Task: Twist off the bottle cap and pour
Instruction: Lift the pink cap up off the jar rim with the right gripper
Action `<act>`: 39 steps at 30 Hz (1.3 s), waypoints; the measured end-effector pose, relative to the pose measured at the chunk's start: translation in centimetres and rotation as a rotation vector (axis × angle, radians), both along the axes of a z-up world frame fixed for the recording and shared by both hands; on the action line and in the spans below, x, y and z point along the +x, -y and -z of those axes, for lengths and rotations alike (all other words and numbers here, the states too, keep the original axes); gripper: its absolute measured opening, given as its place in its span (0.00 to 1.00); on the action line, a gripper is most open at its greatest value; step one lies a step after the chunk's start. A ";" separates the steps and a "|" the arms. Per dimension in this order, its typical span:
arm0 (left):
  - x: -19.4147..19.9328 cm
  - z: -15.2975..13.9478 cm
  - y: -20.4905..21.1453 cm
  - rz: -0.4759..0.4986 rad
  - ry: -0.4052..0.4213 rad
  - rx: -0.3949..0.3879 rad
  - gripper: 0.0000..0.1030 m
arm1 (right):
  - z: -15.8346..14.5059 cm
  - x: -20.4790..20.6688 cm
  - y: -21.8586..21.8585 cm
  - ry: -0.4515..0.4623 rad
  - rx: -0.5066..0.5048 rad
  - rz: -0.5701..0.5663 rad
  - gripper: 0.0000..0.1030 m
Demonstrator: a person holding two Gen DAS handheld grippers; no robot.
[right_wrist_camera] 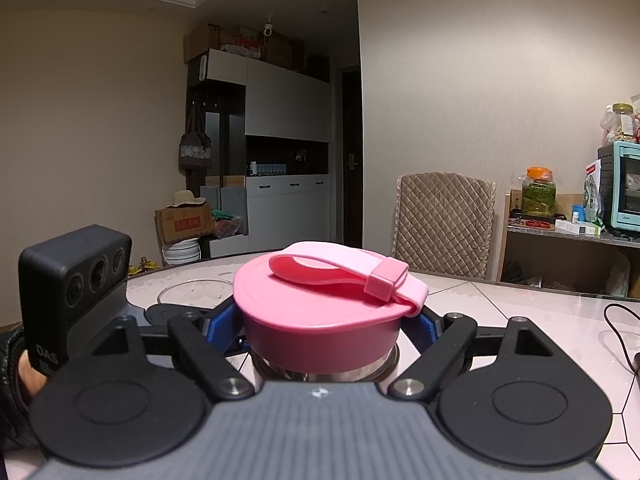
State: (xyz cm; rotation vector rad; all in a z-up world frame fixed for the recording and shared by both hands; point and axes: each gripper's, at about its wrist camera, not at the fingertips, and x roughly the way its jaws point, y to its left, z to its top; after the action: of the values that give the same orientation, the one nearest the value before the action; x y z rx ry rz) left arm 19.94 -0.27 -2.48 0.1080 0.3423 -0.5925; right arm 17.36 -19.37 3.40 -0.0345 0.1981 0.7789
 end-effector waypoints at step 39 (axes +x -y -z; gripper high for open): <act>-0.6 -0.4 0.1 -0.046 0.008 0.012 0.87 | -1.3 -0.2 3.2 0.031 0.069 0.168 0.82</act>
State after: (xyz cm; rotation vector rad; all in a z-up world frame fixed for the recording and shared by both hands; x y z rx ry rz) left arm 19.33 -0.35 -2.06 0.1138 0.3401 -0.5447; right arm 17.19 -22.57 4.74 0.0354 0.1422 0.6168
